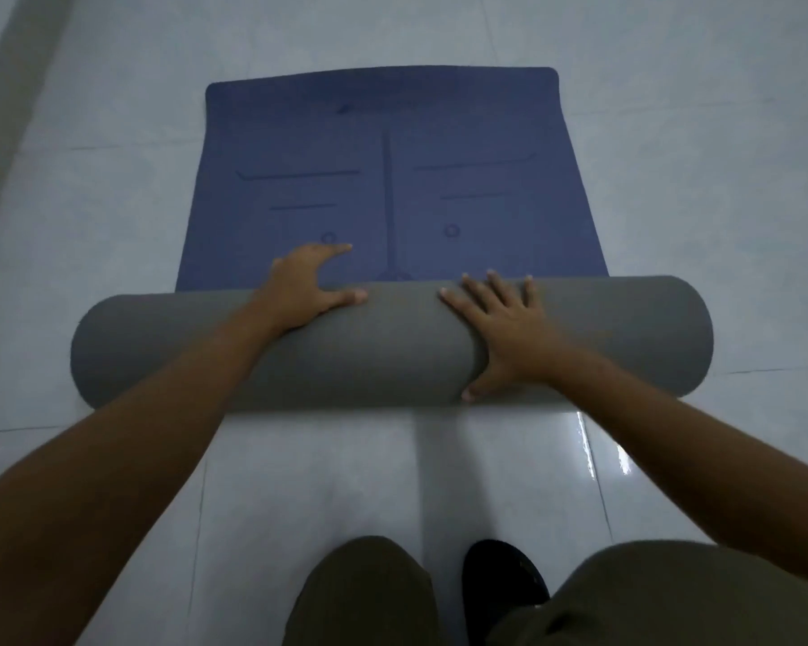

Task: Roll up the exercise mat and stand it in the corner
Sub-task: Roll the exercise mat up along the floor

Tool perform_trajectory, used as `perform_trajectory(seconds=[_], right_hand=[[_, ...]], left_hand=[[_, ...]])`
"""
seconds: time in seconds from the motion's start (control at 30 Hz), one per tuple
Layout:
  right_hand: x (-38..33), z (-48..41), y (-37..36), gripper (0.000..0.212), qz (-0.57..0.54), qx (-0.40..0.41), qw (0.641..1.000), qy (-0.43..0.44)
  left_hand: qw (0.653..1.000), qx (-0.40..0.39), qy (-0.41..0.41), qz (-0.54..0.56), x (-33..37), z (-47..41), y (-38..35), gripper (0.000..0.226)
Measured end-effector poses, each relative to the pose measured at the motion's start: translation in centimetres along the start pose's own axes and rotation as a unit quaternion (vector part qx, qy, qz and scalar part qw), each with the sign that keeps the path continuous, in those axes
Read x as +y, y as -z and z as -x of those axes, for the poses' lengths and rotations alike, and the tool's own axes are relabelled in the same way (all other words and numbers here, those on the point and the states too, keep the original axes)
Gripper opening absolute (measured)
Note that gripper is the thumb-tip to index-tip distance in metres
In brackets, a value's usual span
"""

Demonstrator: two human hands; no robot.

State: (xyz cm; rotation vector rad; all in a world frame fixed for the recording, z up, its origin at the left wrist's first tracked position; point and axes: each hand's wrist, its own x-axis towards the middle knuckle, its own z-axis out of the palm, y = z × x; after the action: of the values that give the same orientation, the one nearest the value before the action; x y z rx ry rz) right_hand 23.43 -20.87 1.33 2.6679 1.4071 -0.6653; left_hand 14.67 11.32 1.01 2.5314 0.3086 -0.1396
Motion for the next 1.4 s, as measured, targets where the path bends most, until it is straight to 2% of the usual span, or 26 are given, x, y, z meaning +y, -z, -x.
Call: perform_trajectory(seconds=[0.07, 0.13, 0.2, 0.27, 0.33, 0.43, 0.53, 0.6, 0.8, 0.97, 1.07, 1.23, 1.3, 1.33, 1.4], right_hand=[[2.0, -3.7, 2.8, 0.146, -0.041, -0.05, 0.998, -0.01], [3.5, -6.2, 4.9, 0.146, -0.07, -0.095, 0.993, -0.015], [4.3, -7.6, 6.2, 0.144, -0.091, -0.135, 0.986, -0.029], [4.2, -8.1, 6.5, 0.139, -0.077, -0.123, 0.989, -0.029], [4.0, -7.4, 6.3, 0.136, -0.057, -0.047, 0.997, -0.025], [4.0, -4.6, 4.1, 0.135, -0.047, 0.036, 0.998, -0.023], [3.1, -2.2, 1.7, 0.148, 0.019, 0.019, 1.0, -0.012], [2.2, -1.9, 1.3, 0.149, 0.035, 0.037, 0.998, -0.026], [0.6, 0.0, 1.5, 0.117, 0.079, 0.119, 0.99, -0.007], [-1.5, 2.2, 1.4, 0.097, 0.085, 0.121, 0.989, -0.004], [-2.6, 3.7, 1.6, 0.095, 0.057, 0.075, 0.996, 0.009], [-3.7, 5.1, 1.7, 0.106, -0.028, -0.039, 0.998, 0.027], [-3.3, 5.4, 1.9, 0.105, -0.093, -0.02, 0.995, -0.005], [-3.0, 5.6, 1.7, 0.097, -0.117, 0.014, 0.993, -0.019], [-3.1, 6.3, 0.4, 0.067, -0.101, 0.137, 0.985, 0.001]], left_hand=[[0.998, 0.044, -0.042, -0.023, 1.1, -0.3, -0.2, 0.085], [0.996, -0.026, -0.069, -0.054, 3.0, 0.2, -0.8, 0.106], [0.972, -0.093, -0.111, -0.186, 4.2, 1.1, -2.0, 0.137], [0.943, -0.106, -0.128, -0.288, 4.2, 1.4, -2.8, 0.155], [0.941, -0.103, -0.12, -0.298, 4.1, 0.6, -2.9, 0.158], [0.945, -0.099, -0.114, -0.289, 4.5, -0.7, -2.2, 0.155], [0.949, -0.097, -0.111, -0.279, 5.1, -0.2, -2.4, 0.147], [0.951, -0.085, -0.109, -0.276, 5.5, 0.6, -2.8, 0.143], [0.928, -0.044, -0.135, -0.344, 6.9, 3.2, -2.8, 0.117], [0.927, -0.041, -0.157, -0.339, 7.2, 6.1, -3.0, 0.097], [0.928, -0.089, -0.155, -0.326, 7.8, 7.9, -1.9, 0.094], [0.931, -0.241, -0.101, -0.256, 7.8, 9.2, -0.2, 0.097], [0.942, -0.271, -0.057, -0.187, 7.1, 7.8, -0.1, 0.102], [0.95, -0.274, -0.034, -0.148, 6.5, 6.7, -0.1, 0.104], [0.967, -0.248, 0.009, -0.065, 5.0, 4.9, 0.3, 0.107]])
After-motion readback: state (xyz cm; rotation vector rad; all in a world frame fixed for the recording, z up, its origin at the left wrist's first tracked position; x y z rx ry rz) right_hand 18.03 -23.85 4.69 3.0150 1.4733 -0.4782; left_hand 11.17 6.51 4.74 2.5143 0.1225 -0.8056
